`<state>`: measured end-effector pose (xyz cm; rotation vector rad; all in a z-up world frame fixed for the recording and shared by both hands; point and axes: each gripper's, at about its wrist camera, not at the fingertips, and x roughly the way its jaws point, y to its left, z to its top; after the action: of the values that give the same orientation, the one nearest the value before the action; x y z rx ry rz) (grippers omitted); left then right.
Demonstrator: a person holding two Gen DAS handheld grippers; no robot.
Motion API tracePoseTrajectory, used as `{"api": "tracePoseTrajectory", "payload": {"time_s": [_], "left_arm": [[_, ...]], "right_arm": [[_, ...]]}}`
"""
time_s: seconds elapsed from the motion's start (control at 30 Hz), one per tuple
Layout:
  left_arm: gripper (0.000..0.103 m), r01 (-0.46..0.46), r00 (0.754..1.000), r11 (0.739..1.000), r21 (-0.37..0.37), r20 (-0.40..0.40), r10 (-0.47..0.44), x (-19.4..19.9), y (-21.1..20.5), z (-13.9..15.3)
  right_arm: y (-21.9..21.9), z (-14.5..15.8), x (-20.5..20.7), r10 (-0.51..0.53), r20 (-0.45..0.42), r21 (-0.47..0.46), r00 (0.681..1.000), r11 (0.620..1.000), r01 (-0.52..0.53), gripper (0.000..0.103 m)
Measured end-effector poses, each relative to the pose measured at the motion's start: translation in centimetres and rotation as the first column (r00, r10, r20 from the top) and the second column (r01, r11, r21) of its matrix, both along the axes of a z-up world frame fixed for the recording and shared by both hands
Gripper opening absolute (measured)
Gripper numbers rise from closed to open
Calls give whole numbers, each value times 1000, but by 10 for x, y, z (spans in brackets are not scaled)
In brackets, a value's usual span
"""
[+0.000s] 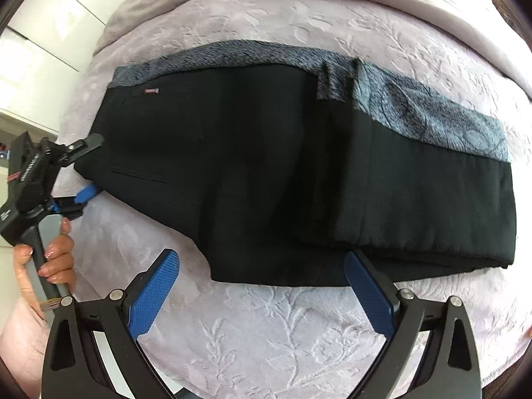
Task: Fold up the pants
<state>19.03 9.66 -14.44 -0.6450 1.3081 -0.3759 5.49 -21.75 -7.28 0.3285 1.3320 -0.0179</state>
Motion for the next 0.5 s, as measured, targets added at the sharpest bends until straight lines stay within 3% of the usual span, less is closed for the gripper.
{"api": "tracePoseTrajectory", "payload": {"time_s": [0.2, 0.3, 0.33, 0.4, 0.43, 0.5], "left_arm": [[103, 8, 992, 1000, 0, 122, -8, 3, -14, 38], [100, -1, 999, 998, 59, 43, -2, 12, -18, 14], [87, -24, 1000, 996, 87, 7, 24, 16, -17, 4], [72, -49, 999, 993, 112, -17, 51, 19, -14, -1], [57, -67, 997, 990, 125, -15, 70, 19, -11, 0], [45, -56, 998, 984, 170, 19, 53, 18, -12, 8]], "right_arm": [[-2, 22, 7, 11, 74, 22, 997, 1000, -13, 100], [-3, 35, 18, 31, 117, 14, 993, 999, -33, 100], [-5, 40, 23, 41, 131, 11, 991, 999, -42, 100], [-7, 51, 36, 56, 154, 16, 986, 998, -59, 100], [-11, 58, 46, 69, 166, 29, 984, 997, -75, 100], [-10, 68, 63, 84, 181, 50, 980, 994, -95, 100]]}}
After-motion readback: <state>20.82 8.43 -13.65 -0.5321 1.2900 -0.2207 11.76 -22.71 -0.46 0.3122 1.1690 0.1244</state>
